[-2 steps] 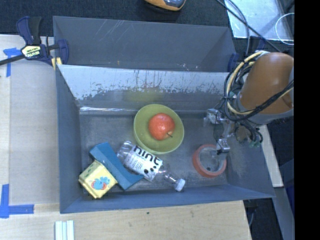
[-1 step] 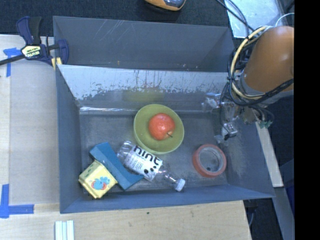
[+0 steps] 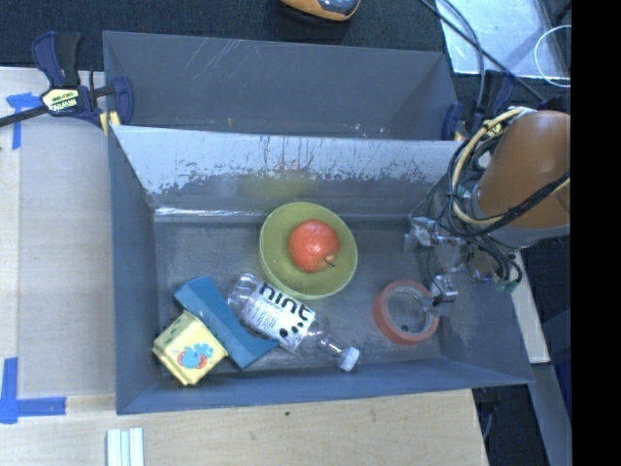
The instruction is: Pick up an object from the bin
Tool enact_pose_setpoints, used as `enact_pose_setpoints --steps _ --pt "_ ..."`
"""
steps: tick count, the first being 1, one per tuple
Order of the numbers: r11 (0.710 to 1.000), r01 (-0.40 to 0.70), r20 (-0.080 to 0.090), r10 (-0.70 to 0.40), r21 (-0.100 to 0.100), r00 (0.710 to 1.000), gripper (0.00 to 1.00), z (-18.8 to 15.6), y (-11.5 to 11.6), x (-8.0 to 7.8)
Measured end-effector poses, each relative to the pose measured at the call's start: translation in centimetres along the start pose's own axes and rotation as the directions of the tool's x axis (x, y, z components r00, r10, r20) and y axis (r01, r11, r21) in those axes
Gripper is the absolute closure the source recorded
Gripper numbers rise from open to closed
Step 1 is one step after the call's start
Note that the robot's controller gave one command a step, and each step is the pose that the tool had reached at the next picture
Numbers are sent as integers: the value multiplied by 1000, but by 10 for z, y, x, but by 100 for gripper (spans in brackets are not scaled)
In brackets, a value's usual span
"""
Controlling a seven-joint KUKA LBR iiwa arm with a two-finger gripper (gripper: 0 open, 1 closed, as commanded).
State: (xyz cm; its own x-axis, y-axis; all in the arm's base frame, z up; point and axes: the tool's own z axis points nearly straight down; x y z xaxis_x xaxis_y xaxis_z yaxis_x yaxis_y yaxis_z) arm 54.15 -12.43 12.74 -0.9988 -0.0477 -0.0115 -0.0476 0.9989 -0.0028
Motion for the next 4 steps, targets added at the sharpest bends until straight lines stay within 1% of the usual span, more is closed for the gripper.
enact_pose_setpoints --steps 1,2,3,4 --pt "976 219 10 -219 0 976 100 1 46 8" --pt "976 219 10 -219 0 976 100 1 46 8" --pt "978 207 10 -207 3 978 100 14 68 -4" --pt "783 622 10 -622 9 783 100 7 107 -23"
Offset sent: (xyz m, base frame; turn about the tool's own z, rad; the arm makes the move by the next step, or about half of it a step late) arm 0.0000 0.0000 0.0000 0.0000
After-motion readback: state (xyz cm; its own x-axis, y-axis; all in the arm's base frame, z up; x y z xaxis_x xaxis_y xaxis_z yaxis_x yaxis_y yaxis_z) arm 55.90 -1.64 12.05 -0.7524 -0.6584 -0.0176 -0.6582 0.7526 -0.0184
